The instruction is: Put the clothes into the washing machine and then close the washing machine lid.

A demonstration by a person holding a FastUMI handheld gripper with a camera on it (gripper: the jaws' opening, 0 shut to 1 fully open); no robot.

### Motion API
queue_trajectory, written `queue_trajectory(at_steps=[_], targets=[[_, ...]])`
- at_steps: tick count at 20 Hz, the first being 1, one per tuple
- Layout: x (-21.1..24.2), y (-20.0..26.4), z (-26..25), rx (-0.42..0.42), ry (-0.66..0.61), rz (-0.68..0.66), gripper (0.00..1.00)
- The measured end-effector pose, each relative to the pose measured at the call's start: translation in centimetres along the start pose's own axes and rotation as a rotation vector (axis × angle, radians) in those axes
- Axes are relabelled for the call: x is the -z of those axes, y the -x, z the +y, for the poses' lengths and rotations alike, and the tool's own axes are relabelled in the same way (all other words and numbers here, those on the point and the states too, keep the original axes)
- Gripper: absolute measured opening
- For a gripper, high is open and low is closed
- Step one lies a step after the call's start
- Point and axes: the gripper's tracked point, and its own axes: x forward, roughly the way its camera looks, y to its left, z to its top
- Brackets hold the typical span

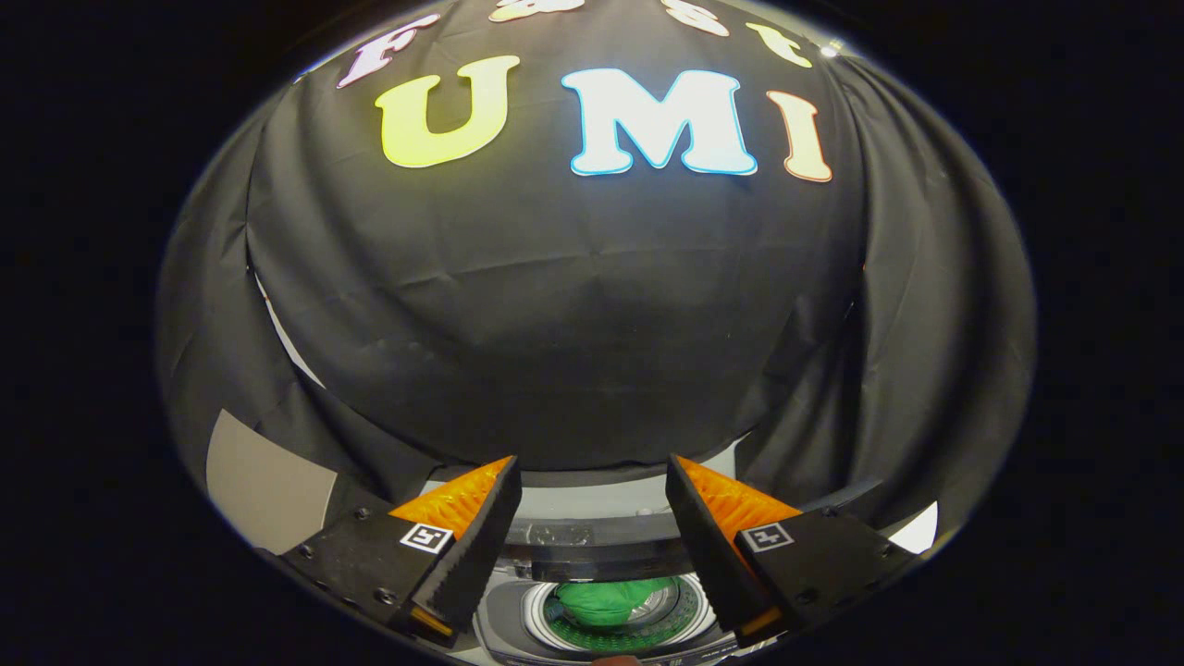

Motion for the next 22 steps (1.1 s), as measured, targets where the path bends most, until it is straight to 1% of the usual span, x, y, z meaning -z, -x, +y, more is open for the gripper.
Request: queue_trajectory(at_steps=[7, 8, 11, 16, 22], targets=[[2.2, -1.9, -0.5, 0.009, -0.026, 0.088, 0.97], [2.6, -2.0, -0.5, 0.014, -0.021, 0.096, 0.97], [2.9, -2.0, -0.3, 0.029, 0.047, 0.098, 0.97], [3.6, -1.8, -0.4, 0.022, 0.065, 0.15, 0.99], [4.2, -0.4, -0.5, 0.013, 0.07, 0.118, 0.99]])
